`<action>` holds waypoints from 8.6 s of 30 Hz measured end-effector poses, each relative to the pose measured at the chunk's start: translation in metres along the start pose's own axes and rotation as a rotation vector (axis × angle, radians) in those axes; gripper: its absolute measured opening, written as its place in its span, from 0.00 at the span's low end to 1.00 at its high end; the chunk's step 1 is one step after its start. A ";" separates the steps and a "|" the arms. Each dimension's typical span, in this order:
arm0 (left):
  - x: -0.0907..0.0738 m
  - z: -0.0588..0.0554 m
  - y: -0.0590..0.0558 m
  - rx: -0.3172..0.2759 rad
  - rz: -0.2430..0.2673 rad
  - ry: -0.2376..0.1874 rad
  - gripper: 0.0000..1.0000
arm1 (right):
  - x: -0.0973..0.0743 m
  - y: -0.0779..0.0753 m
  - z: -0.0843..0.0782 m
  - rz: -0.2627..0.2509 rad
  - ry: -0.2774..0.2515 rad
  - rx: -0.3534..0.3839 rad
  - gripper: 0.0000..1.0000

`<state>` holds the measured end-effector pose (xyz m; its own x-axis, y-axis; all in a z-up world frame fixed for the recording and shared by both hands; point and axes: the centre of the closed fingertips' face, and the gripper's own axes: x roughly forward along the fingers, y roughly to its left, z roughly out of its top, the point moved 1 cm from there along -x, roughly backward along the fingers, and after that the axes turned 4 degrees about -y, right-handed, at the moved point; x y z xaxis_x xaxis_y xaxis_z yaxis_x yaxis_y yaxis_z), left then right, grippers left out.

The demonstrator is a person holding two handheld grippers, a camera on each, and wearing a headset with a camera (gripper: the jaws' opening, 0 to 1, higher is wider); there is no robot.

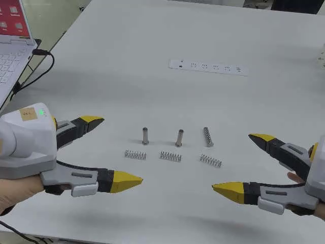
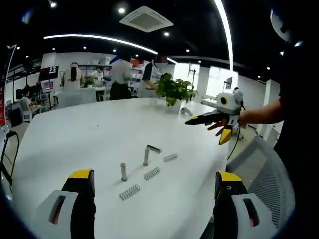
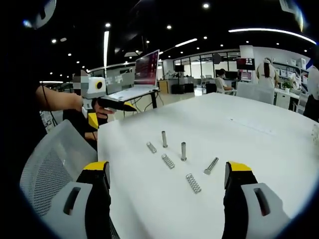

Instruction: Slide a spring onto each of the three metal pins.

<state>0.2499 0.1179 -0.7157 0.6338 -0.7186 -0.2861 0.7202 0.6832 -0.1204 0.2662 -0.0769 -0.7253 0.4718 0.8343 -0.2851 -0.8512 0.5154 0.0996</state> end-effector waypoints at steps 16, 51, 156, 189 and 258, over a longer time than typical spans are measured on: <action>0.004 0.001 -0.002 0.016 -0.022 0.016 0.98 | -0.003 0.002 -0.001 0.014 0.001 -0.012 0.97; -0.001 -0.004 -0.001 0.015 -0.017 0.027 0.98 | -0.005 0.001 -0.008 0.016 0.025 -0.045 0.96; 0.009 -0.030 0.014 -0.027 -0.043 0.033 0.97 | 0.091 -0.114 -0.033 -0.102 0.410 0.161 0.28; 0.004 -0.036 0.019 -0.056 -0.014 0.025 0.97 | 0.113 -0.121 -0.069 -0.247 0.609 0.314 0.08; 0.009 -0.033 0.008 -0.046 -0.037 0.028 0.96 | 0.090 -0.109 -0.050 -0.250 0.464 0.247 0.05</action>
<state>0.2518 0.1211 -0.7505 0.5984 -0.7399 -0.3075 0.7289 0.6620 -0.1745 0.3900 -0.0679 -0.8091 0.4543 0.5368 -0.7110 -0.6213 0.7628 0.1790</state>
